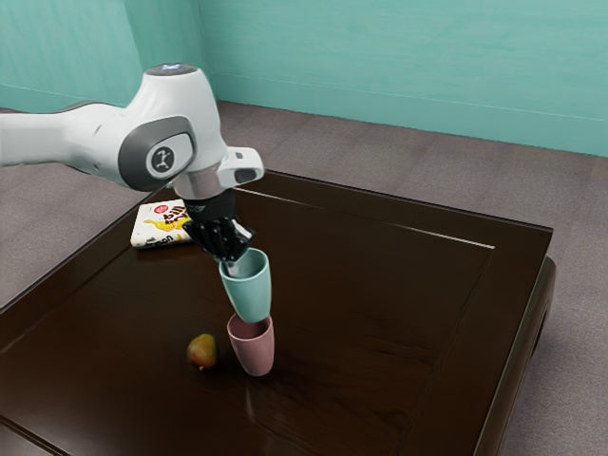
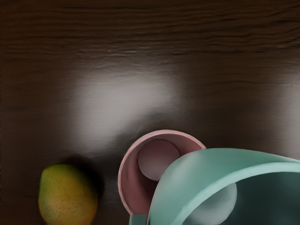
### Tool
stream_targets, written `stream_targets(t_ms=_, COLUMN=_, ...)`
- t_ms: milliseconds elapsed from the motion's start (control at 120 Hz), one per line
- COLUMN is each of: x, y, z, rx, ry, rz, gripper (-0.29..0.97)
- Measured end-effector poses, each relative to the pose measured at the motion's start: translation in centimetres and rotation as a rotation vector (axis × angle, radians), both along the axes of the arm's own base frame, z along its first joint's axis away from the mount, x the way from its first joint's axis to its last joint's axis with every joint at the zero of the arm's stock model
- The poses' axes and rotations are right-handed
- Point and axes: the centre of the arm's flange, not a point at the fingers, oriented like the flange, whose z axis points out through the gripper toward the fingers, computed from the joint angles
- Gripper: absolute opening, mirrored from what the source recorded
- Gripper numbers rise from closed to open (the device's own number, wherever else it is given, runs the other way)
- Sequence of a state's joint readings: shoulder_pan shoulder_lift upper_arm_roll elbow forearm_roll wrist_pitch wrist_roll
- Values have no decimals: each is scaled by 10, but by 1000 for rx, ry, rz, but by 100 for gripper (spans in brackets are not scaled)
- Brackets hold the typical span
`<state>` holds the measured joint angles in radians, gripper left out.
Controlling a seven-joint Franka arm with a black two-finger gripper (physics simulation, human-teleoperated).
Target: Place the left cup onto the right cup
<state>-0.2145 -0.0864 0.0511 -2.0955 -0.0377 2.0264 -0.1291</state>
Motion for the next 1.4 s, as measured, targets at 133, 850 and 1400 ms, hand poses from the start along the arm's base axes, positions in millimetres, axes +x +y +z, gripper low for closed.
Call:
stream_targets(t_ms=133, x=-1, y=8, z=-6, rx=2, ry=10, rz=21, gripper=-11)
stream_targets(t_ms=850, x=4, y=6, z=-31, rx=8, ry=31, rz=41, gripper=-11)
stream_targets(t_ms=1400, x=12, y=20, z=-47, rx=7, ry=44, rz=77, gripper=9)
